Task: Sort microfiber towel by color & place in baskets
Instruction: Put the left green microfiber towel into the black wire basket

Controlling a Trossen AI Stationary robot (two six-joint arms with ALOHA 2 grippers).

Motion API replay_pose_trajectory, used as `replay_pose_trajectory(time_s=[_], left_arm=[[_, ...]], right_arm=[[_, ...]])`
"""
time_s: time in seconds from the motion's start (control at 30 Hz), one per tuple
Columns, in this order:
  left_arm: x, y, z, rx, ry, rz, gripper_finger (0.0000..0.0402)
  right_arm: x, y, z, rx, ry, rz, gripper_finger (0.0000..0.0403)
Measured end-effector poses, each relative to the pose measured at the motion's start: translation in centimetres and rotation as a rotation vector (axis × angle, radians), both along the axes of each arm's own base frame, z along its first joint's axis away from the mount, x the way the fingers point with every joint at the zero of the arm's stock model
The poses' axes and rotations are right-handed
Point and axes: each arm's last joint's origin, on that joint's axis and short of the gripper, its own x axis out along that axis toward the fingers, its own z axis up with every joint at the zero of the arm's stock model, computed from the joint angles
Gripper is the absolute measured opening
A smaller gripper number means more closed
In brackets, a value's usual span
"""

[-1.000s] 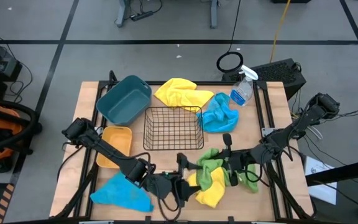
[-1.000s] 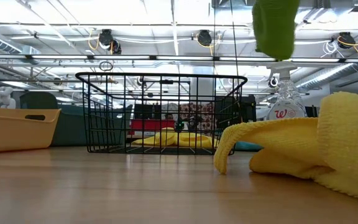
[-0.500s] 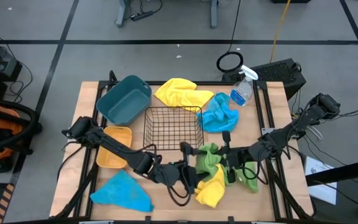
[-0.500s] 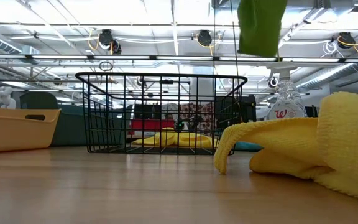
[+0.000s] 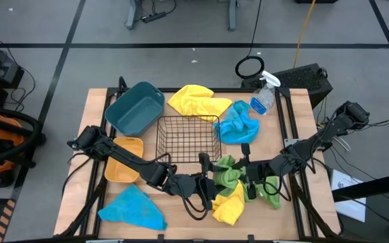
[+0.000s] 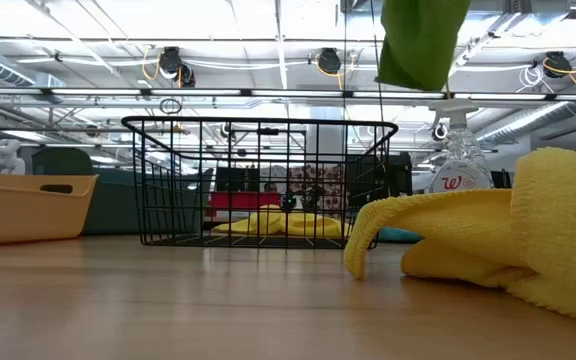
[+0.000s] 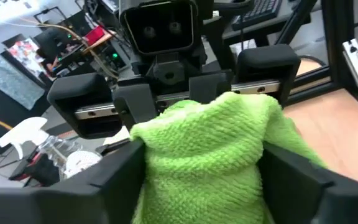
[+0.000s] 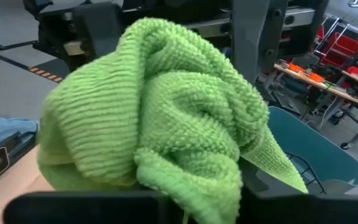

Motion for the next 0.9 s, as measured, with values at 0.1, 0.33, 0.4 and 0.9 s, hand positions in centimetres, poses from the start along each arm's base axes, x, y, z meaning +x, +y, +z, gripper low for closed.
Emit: replay_pose_trajectory(time_s=[0.1, 0.33, 0.4, 0.9], left_arm=[[0.0, 0.0, 0.0, 0.003, 0.001, 0.001, 0.0199], [-0.1, 0.0, -0.2, 0.045, 0.02, 0.009, 0.0054], [-0.1, 0.0, -0.3, 0.053, 0.033, 0.023, 0.0024], [-1.5, 0.6, 0.5, 0.032, 0.022, 0.298, 0.0032]], right_arm=[[0.0, -0.1, -0.1, 0.009, 0.009, -0.034, 0.0079], [-0.1, -0.3, -0.7, 0.01, 0.065, -0.09, 0.0138], [-0.2, -0.3, -0.9, 0.006, 0.082, -0.093, 0.0161], [-2.5, -1.7, -1.0, 0.011, 0.188, -0.233, 0.0288]])
